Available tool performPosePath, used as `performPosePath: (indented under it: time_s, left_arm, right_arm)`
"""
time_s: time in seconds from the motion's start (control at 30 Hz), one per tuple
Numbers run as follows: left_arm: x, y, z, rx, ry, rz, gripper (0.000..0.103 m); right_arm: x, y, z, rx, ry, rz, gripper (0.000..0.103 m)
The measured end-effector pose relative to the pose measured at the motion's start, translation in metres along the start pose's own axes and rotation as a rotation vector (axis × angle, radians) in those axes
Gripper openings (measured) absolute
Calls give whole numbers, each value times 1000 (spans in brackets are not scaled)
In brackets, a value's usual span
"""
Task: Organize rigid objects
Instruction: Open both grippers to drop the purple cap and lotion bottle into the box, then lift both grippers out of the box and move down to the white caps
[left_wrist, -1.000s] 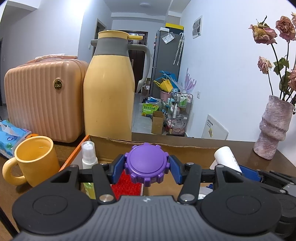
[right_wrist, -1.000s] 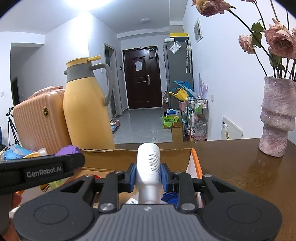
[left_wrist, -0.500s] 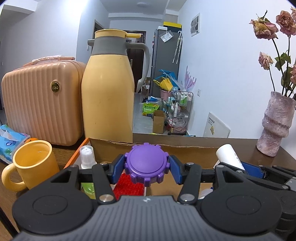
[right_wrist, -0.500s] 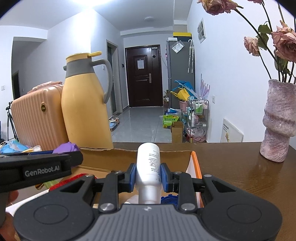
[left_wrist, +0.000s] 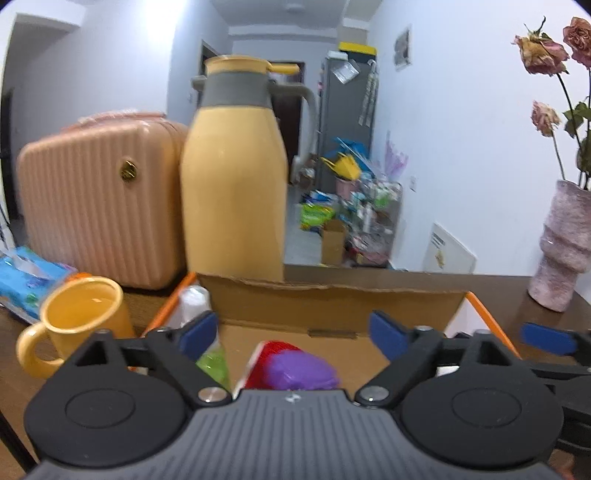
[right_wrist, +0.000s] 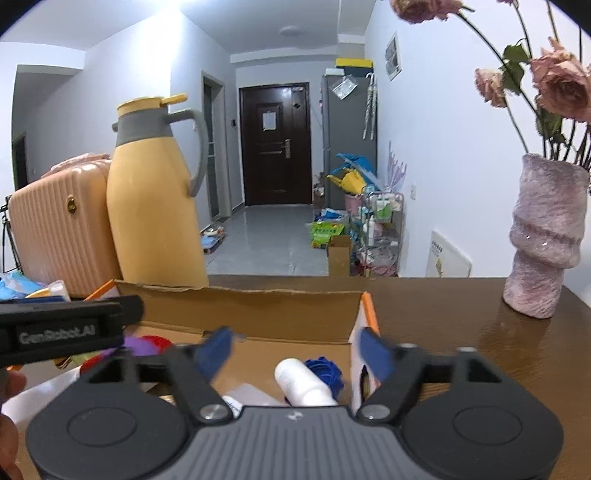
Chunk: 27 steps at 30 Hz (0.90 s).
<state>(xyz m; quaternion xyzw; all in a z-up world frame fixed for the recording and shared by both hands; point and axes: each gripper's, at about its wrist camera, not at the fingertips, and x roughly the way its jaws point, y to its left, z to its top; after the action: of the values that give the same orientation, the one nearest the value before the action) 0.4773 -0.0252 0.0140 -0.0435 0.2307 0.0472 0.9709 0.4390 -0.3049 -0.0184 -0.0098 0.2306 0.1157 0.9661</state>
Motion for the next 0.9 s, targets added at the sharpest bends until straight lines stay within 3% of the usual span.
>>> performPosePath:
  time_s: [0.03,0.1,0.9]
  left_arm:
    - [-1,0,0,-5,-8,16,103]
    - [-4,0,0,0,-30,42,103]
    - [-4,5,0,-19,-31,70,103]
  right_arm:
    - [-1,0,0,1,-3,-3,95]
    - [-3,-2,0,2,-11,-18,103]
    - [-4,-1,2,-10,-10,-50,103]
